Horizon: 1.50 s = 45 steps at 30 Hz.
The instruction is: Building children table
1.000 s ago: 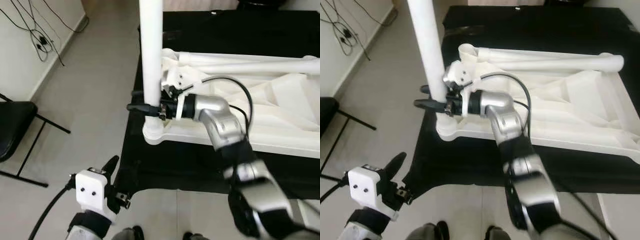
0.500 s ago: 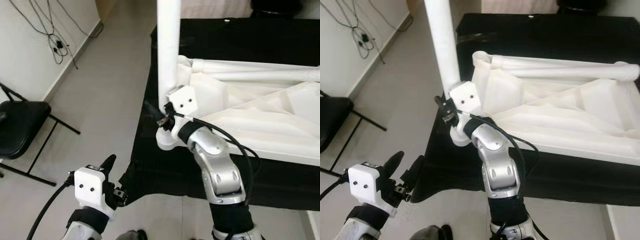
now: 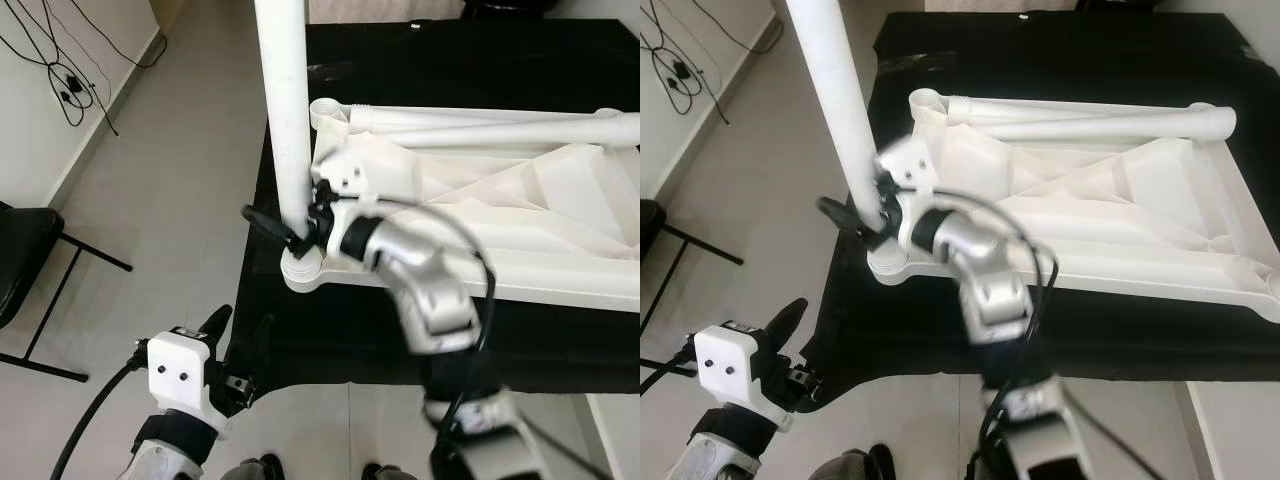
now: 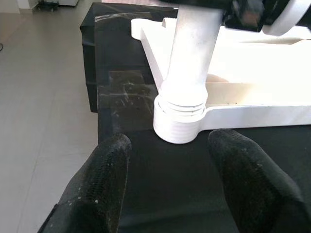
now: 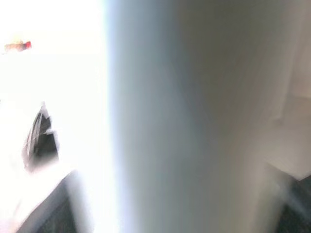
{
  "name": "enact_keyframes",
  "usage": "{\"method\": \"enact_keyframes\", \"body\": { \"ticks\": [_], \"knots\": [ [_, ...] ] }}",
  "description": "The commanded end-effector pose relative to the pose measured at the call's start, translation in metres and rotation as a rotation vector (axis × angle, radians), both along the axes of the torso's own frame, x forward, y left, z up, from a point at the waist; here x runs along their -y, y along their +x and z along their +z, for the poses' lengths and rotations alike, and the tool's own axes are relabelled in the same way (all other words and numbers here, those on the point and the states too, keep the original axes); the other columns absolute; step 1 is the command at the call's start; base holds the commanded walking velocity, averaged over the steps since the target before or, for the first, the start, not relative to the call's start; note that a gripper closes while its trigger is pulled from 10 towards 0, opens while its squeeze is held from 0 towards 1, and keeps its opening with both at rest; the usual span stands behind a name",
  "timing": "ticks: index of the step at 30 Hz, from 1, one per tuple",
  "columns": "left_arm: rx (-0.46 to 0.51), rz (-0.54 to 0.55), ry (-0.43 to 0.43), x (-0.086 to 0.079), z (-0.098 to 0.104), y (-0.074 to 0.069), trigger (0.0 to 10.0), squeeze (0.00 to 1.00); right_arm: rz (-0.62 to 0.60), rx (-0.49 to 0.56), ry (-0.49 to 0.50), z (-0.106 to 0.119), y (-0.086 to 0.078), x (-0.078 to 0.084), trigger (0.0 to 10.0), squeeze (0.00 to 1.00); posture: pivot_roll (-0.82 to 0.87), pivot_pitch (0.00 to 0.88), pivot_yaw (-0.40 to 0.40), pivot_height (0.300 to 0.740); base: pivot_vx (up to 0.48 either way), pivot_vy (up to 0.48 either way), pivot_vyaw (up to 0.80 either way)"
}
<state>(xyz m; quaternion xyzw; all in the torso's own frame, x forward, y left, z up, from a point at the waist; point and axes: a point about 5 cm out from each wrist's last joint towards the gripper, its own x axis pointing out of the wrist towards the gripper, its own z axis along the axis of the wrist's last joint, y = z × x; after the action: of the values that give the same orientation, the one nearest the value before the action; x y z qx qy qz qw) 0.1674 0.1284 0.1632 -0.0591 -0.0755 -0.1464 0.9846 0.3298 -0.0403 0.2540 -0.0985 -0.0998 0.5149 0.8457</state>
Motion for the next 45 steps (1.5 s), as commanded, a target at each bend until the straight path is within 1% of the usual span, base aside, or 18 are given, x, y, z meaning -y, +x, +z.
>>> {"method": "enact_keyframes", "body": {
  "ticks": [1, 7, 9, 10, 11, 12, 22, 27, 29, 30, 31, 34, 35, 36, 37, 38, 40, 45],
  "knots": [
    [-0.015, 0.006, 0.001, 0.001, -0.002, -0.003, 10.0, 0.0, 0.18, 0.002, -0.085, -0.007, -0.001, -0.008, 10.0, 0.0, 0.09, 0.229, 0.0, 0.74, 0.0, 0.0, 0.0],
    [-0.017, 0.005, 0.001, 0.002, -0.002, -0.006, 10.0, 0.0, 0.312, 0.006, -0.158, -0.003, 0.007, -0.008, 10.0, 0.0, 0.09, 0.231, 0.002, 0.74, 0.0, 0.0, 0.0],
    [-0.021, 0.004, 0.001, 0.002, -0.002, -0.008, 10.0, 0.0, 0.424, -0.043, -0.19, -0.004, 0.01, -0.009, 10.0, 0.0, 0.1, 0.234, 0.002, 0.74, 0.0, 0.0, 0.0],
    [-0.023, 0.003, 0.0, 0.003, -0.002, -0.009, 10.0, 0.0, 0.457, -0.071, -0.194, -0.005, 0.013, -0.009, 2.1, 0.0, 0.1, 0.236, 0.002, 0.74, 0.0, 0.0, 0.0],
    [-0.023, 0.003, 0.0, 0.003, -0.002, -0.009, 10.0, 0.0, 0.457, -0.071, -0.194, -0.005, 0.013, -0.009, 2.1, 0.0, 0.1, 0.236, 0.002, 0.74, 0.0, 0.0, 0.0],
    [-0.024, 0.002, 0.001, 0.003, -0.001, -0.01, 10.0, 0.0, 0.476, -0.097, -0.191, -0.006, 0.016, -0.009, 0.0, 0.0, 0.11, 0.241, 0.002, 0.74, 0.0, 0.0, 0.0],
    [-0.025, 0.004, 0.002, 0.003, 0.0, -0.011, 10.0, 0.0, 0.434, -0.124, -0.156, -0.009, 0.026, -0.005, 0.0, 0.0, 0.11, 0.248, 0.003, 0.74, 0.0, 0.0, 0.0],
    [-0.024, 0.004, 0.003, 0.003, -0.001, -0.01, 10.0, 0.0, 0.357, -0.106, -0.126, -0.009, 0.032, 0.007, 0.0, 0.0, 0.1, 0.245, 0.005, 0.74, 0.0, 0.0, 0.0],
    [-0.024, 0.005, 0.003, 0.003, -0.001, -0.009, 10.0, 0.0, 0.281, -0.093, -0.109, -0.011, 0.036, 0.017, 0.0, 0.0, 0.09, 0.243, 0.0, 0.74, 0.0, 0.0, 0.0],
    [-0.022, 0.006, 0.003, 0.003, -0.001, -0.008, 10.0, 0.0, -0.051, -0.125, -0.079, -0.022, 0.042, 0.037, 0.0, 0.0, 0.09, 0.241, -0.006, 0.74, 0.0, 0.0, 0.0],
    [-0.022, 0.006, 0.003, 0.003, -0.002, -0.008, 10.0, 0.0, -0.186, -0.133, -0.074, -0.027, 0.043, 0.044, 0.0, 0.0, 0.09, 0.241, -0.006, 0.74, 0.0, 0.0, 0.0],
    [-0.021, 0.006, 0.003, 0.002, -0.002, -0.008, 10.0, 0.0, -0.263, -0.136, -0.073, -0.03, 0.042, 0.047, 0.0, 0.0, 0.09, 0.241, -0.006, 0.74, 0.0, 0.0, 0.0],
    [-0.021, 0.007, 0.004, 0.001, -0.002, -0.008, 10.0, 0.0, -0.59, -0.115, -0.035, -0.037, 0.038, 0.058, 0.0, 0.0, 0.07, 0.242, -0.013, 0.74, 0.0, 0.0, 0.0],
    [-0.021, 0.007, 0.004, 0.001, -0.002, -0.008, 10.0, 0.0, -0.59, -0.115, -0.035, -0.037, 0.038, 0.058, 0.0, 0.0, 0.07, 0.242, -0.013, 0.74, 0.0, 0.0, 0.0],
    [-0.019, 0.008, 0.005, 0.0, -0.002, -0.006, 10.0, 0.0, -0.68, -0.108, -0.031, -0.054, 0.012, 0.049, 0.0, 0.0, 0.06, 0.243, 0.004, 0.74, 0.0, 0.0, 0.0],
    [-0.019, 0.008, 0.005, 0.0, -0.002, -0.006, 10.0, 0.0, -0.68, -0.108, -0.031, -0.054, 0.012, 0.049, 0.0, 0.0, 0.06, 0.243, 0.004, 0.74, 0.0, 0.0, 0.0],
    [-0.018, 0.005, 0.009, -0.001, -0.004, -0.002, 10.0, 0.0, -0.738, -0.137, -0.007, -0.07, -0.016, 0.036, 0.0, 0.0, 0.06, 0.212, 0.011, 0.74, 0.0, 0.0, 0.0],
    [-0.019, 0.005, 0.009, -0.003, -0.006, 0.003, 10.0, 0.0, -0.653, -0.131, 0.007, -0.07, -0.012, 0.018, 0.0, 0.0, 0.06, 0.197, 0.004, 0.74, 0.0, 0.0, 0.0]
  ]
}}
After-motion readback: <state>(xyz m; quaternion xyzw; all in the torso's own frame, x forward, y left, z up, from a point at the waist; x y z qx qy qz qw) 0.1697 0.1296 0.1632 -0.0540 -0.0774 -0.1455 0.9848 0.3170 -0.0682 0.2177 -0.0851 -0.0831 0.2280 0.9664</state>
